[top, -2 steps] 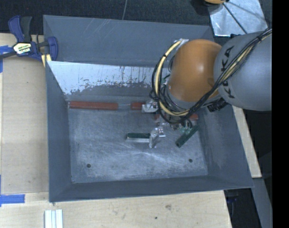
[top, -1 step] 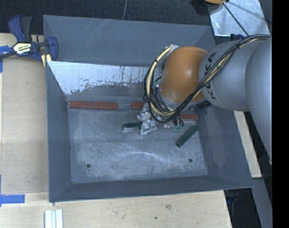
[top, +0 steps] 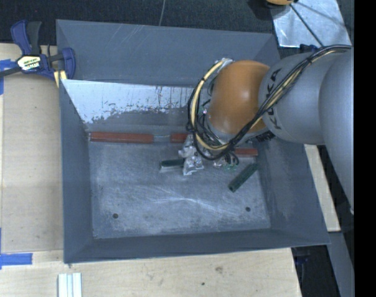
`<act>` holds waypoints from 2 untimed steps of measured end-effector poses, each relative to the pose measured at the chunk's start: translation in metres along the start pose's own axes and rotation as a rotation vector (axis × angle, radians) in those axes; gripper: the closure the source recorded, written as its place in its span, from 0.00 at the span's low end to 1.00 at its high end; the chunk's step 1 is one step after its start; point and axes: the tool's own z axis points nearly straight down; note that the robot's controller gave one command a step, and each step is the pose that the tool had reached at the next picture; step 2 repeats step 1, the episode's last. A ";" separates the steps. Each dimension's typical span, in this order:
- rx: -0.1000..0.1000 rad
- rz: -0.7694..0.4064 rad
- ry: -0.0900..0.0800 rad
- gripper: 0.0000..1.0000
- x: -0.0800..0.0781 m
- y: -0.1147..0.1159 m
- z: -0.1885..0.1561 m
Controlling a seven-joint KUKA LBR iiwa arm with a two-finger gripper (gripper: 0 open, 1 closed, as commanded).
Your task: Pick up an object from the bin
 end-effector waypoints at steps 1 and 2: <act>0.001 -0.021 0.013 1.00 0.016 -0.007 -0.178; 0.001 -0.021 0.013 1.00 0.016 -0.007 -0.178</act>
Offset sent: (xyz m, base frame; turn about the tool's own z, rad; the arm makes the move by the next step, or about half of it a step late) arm 0.0000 0.0000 0.0000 0.0000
